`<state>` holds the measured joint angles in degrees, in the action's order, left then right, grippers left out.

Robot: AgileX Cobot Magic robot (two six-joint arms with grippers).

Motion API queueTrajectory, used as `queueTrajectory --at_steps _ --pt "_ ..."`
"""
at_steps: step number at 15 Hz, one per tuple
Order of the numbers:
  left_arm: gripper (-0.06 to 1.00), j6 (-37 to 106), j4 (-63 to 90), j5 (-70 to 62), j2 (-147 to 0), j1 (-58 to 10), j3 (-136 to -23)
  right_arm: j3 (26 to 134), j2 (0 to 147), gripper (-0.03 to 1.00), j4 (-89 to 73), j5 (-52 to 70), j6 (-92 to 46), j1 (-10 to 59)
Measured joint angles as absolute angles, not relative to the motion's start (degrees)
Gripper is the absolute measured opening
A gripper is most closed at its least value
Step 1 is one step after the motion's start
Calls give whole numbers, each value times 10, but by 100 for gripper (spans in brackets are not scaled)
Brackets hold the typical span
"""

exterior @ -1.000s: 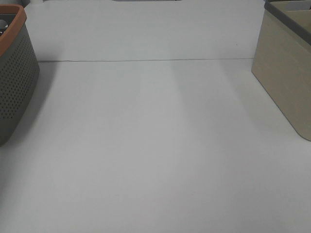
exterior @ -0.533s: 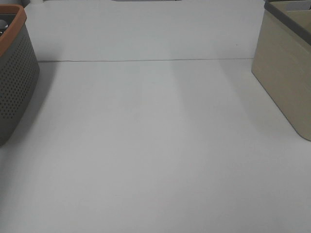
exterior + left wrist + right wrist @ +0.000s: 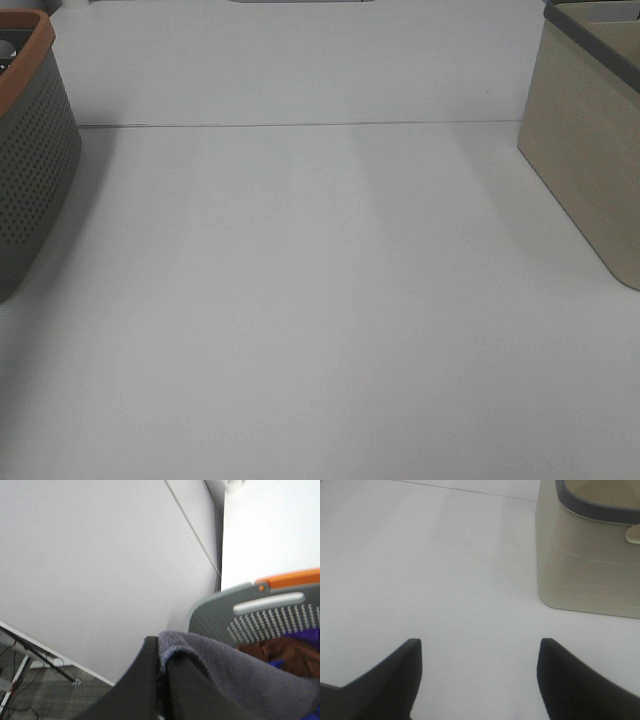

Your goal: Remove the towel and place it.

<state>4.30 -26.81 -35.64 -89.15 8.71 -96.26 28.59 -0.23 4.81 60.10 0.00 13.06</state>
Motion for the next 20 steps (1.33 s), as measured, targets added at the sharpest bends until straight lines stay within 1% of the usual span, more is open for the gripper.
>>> queueTrajectory --at_steps 3,4,5,9,10,12,13,14,17,20 --pt "0 43 -222 -276 -839 87 -963 286 -2 66 48 601 0 131" --pt "0 43 -203 -237 -819 74 -963 286 -2 66 48 601 0 131" --pt "0 43 -202 -230 -816 68 -964 286 -2 66 48 601 0 131" --pt "0 43 -199 -208 -817 -16 -1029 286 -2 66 48 601 0 131" --pt "0 43 -199 -206 -820 -27 -1043 286 -2 66 48 601 0 131" --pt "0 42 -200 -197 -835 -70 -1099 286 -2 66 48 601 0 131" --pt "0 41 -200 -197 -855 -113 -1138 286 -2 66 48 601 0 131" --pt "0 41 -200 -196 -869 -135 -1152 286 -2 66 48 601 0 131" --pt "0 41 -215 -204 -905 -178 -1160 286 -2 66 48 601 0 131" --pt "0 -3 -304 -276 -951 -234 -1160 286 -2 66 48 601 0 131"
